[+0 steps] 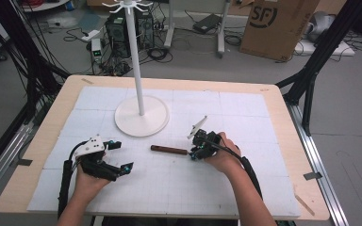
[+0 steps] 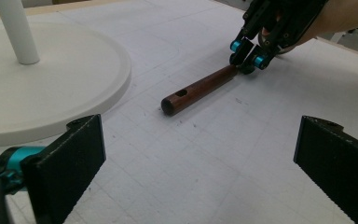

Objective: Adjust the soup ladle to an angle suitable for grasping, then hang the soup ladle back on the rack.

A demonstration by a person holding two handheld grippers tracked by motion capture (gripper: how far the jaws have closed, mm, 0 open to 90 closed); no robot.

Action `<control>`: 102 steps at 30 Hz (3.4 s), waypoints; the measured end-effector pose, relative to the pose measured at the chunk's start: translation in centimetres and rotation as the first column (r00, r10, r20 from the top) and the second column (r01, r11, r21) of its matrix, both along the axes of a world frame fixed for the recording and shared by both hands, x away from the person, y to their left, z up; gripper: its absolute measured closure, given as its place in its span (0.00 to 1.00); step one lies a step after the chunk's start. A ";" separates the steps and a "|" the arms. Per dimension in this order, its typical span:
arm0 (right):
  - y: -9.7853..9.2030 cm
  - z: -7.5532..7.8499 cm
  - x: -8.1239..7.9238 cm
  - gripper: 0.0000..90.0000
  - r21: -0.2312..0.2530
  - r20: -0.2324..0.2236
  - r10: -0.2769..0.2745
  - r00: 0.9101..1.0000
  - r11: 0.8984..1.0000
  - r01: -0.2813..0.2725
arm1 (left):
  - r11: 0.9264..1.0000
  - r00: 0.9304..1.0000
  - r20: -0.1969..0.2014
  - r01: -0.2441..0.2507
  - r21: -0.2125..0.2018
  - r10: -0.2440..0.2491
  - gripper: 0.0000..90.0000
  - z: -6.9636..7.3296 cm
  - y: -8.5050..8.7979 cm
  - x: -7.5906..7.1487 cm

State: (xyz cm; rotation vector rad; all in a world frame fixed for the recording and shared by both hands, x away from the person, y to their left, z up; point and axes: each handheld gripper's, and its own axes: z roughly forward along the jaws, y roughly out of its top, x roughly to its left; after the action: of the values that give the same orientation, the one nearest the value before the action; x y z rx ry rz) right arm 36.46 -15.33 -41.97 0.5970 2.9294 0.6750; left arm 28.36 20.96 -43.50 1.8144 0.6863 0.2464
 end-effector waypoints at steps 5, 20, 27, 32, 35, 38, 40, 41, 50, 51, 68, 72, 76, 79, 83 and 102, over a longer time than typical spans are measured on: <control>0.1 0.0 0.0 0.84 -0.001 -0.006 -0.018 1.000 1.000 0.018 | 1.000 1.000 -0.001 0.000 0.002 0.000 0.03 0.0 -0.1 0.0; -0.2 0.0 -0.7 0.92 0.021 -0.052 -0.107 0.993 0.994 0.108 | 1.000 1.000 -0.001 0.001 0.002 -0.001 0.03 0.0 0.0 0.0; 0.0 -0.1 -0.7 0.85 0.022 -0.059 -0.124 0.990 0.992 0.126 | 1.000 1.000 -0.003 0.000 0.006 0.000 0.03 0.0 0.0 0.0; 0.3 0.0 -0.6 0.85 0.006 -0.070 -0.136 0.988 0.991 0.137 | 1.000 1.000 -0.002 0.000 0.006 0.000 0.03 -0.1 0.0 0.0; 0.4 0.0 -0.6 0.88 0.005 -0.070 -0.143 0.987 0.990 0.144 | 1.000 1.000 -0.004 -0.005 0.007 0.005 0.03 -0.1 -0.1 0.1; 0.4 0.0 -0.6 0.91 -0.003 -0.063 -0.151 0.987 0.989 0.151 | 1.000 1.000 -0.004 -0.003 0.010 0.003 0.03 -0.2 -0.1 0.1; 0.6 0.0 -0.8 0.91 -0.010 -0.050 -0.151 0.987 0.988 0.151 | 1.000 1.000 -0.003 -0.002 0.002 0.002 0.03 -0.1 -0.1 0.1; 0.6 0.0 -0.8 0.92 -0.016 -0.038 -0.149 0.988 0.989 0.148 | 1.000 1.000 -0.002 -0.001 0.002 0.001 0.03 -0.1 -0.1 0.1; 0.2 0.0 -1.5 0.93 0.024 -0.017 -0.171 0.985 0.985 0.172 | 1.000 1.000 -0.010 0.011 0.017 -0.011 0.03 -0.8 -0.3 0.6; 0.2 0.0 -1.5 0.93 0.023 -0.015 -0.173 0.985 0.985 0.174 | 1.000 1.000 -0.010 0.009 0.011 -0.009 0.03 -0.7 -0.2 0.6; -2.5 2.9 -2.9 0.94 0.249 0.044 -0.245 0.969 0.942 0.226 | 1.000 1.000 0.006 -0.006 0.002 0.006 0.03 -0.1 0.6 0.2; -3.0 3.6 -2.8 0.94 0.308 0.038 -0.242 0.969 0.926 0.219 | 1.000 1.000 0.004 -0.010 0.000 0.010 0.03 -0.1 0.8 0.3; -3.4 4.3 -2.6 0.94 0.362 0.063 -0.259 0.964 0.906 0.220 | 1.000 1.000 0.005 -0.007 0.004 0.007 0.03 -0.1 0.7 0.3; -3.5 4.7 -2.3 0.94 0.393 0.079 -0.257 0.963 0.896 0.207 | 1.000 1.000 0.013 -0.009 0.002 0.009 0.03 0.1 0.7 0.1; -3.7 5.2 -2.1 0.94 0.435 0.089 -0.264 0.960 0.878 0.201 | 1.000 1.000 0.015 -0.015 -0.006 0.015 0.03 0.3 1.0 0.0; -3.2 8.3 -0.9 0.94 0.527 0.140 -0.276 0.951 0.834 0.165 | 1.000 1.000 0.015 -0.003 -0.010 0.003 0.03 0.5 0.6 -0.3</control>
State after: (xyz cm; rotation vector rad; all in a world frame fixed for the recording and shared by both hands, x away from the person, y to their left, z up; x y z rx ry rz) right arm 35.53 -18.50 -33.62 0.8308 2.4206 1.4029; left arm 28.10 21.59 -43.05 1.8007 0.6787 0.2582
